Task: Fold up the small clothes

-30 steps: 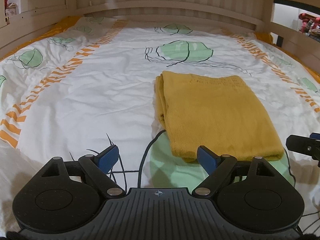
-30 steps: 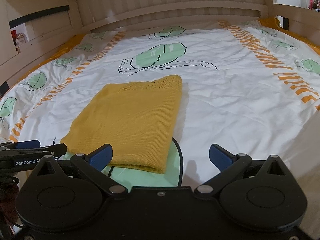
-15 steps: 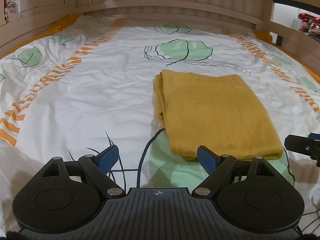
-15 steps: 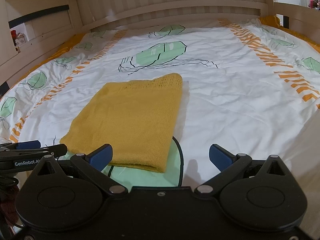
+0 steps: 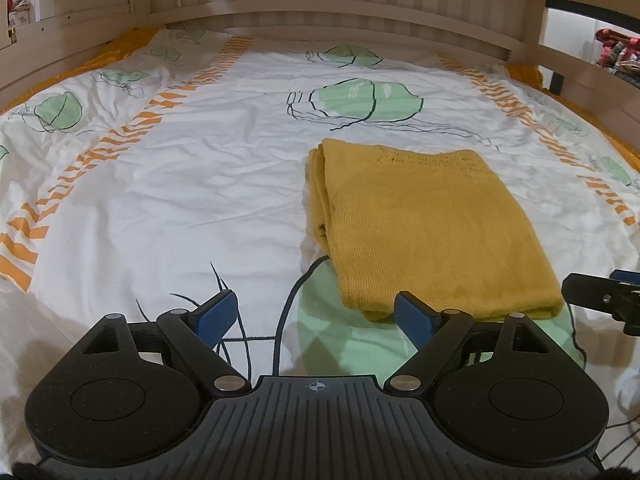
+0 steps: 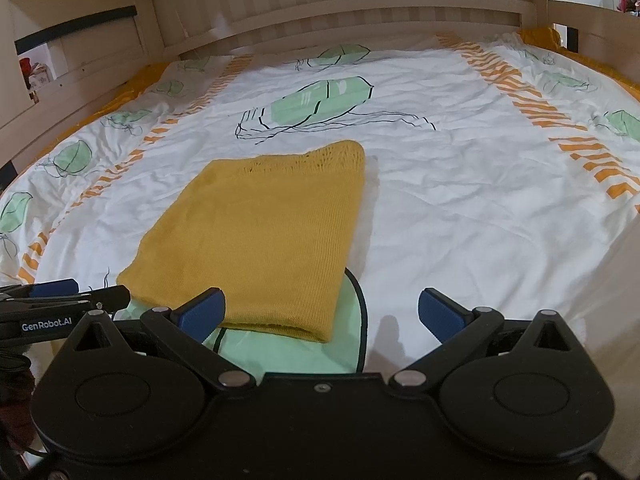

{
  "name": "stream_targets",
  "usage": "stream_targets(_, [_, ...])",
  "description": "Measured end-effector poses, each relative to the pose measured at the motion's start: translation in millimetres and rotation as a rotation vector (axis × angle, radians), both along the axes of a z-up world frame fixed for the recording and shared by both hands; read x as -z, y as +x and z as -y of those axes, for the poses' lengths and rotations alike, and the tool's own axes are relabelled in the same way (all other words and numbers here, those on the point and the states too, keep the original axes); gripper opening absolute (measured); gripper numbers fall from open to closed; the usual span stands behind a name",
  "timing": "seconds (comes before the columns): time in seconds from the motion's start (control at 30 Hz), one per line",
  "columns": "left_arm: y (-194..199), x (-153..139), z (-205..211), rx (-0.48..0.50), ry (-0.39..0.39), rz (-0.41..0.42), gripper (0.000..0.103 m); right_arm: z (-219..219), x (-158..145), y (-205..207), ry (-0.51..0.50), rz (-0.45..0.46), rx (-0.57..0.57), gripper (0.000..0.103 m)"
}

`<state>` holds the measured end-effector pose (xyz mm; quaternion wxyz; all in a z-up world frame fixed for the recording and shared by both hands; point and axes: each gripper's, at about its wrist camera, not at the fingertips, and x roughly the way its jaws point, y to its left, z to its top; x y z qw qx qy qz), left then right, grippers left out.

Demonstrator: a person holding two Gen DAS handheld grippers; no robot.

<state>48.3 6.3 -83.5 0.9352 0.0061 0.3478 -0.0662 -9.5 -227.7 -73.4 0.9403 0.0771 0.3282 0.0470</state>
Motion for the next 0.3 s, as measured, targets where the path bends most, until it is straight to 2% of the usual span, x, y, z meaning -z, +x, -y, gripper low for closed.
stream_targets(0.3, [-4.4,-3.5,4.6,0.016,0.01,0.025,0.085,0.8,1.0,2.2,0.004,-0.011,0.001,0.102])
